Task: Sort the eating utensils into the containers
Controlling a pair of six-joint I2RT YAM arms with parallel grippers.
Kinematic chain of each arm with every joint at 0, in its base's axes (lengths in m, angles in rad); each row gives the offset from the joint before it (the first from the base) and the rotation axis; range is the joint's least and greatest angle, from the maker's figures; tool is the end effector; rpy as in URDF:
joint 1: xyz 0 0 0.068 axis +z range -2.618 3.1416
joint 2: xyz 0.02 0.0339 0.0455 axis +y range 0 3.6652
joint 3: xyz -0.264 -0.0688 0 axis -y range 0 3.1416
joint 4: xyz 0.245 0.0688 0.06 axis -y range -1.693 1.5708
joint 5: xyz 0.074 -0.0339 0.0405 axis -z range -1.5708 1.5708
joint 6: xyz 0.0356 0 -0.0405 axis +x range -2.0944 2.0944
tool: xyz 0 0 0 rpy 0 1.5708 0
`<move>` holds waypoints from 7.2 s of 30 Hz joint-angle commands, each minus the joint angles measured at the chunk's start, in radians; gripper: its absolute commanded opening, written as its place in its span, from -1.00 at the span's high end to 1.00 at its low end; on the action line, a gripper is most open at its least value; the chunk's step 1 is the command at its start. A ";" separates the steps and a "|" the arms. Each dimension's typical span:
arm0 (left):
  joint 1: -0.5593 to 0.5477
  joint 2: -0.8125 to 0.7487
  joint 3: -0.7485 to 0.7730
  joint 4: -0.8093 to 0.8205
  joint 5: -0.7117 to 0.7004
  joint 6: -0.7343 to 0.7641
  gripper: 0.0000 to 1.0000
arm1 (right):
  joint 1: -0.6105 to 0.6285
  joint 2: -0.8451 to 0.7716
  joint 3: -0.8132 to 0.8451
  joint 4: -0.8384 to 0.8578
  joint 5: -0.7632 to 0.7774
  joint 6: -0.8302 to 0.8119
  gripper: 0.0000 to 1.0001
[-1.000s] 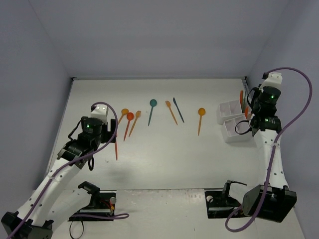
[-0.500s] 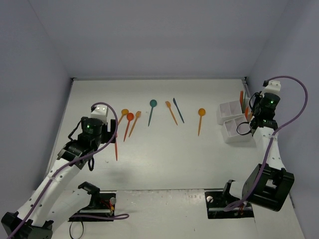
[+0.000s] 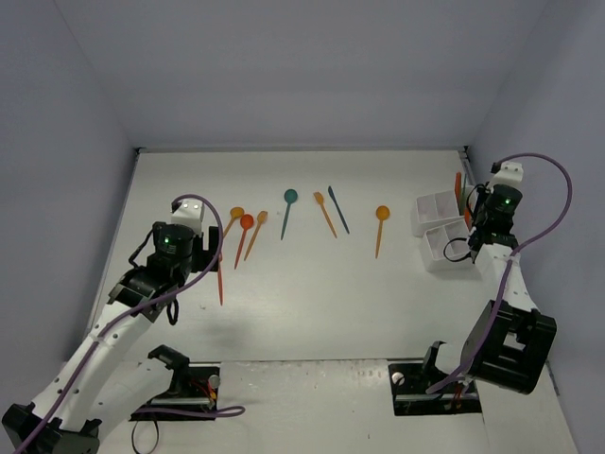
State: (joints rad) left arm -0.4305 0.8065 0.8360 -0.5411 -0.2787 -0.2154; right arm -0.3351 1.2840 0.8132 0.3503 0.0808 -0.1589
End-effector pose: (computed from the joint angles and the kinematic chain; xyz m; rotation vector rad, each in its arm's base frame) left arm 0.1629 -0.0640 0.3183 0.0529 2.0620 -0.1085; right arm 0.2820 -0.1012 0.2959 0.2113 1.6969 -0.4373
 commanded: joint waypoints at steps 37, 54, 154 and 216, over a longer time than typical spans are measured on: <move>0.007 0.001 0.011 0.054 -0.031 0.012 -0.59 | 0.631 0.369 0.423 -0.462 -0.250 0.250 0.08; 0.004 0.014 -0.002 0.055 -0.036 0.013 -0.59 | 0.694 0.726 0.614 -0.456 -0.154 0.276 0.16; 0.004 -0.030 0.005 0.056 -0.019 0.014 -0.59 | 0.267 -0.154 0.375 -0.401 0.183 0.088 1.00; 0.015 -0.103 0.005 0.065 0.007 0.018 -0.59 | 0.313 -0.138 0.186 -0.419 0.102 0.218 0.02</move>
State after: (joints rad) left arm -0.4232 0.6865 0.8230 -0.5262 -0.2839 -0.1935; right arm -0.1202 1.0910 0.8873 0.0624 0.1773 -0.0262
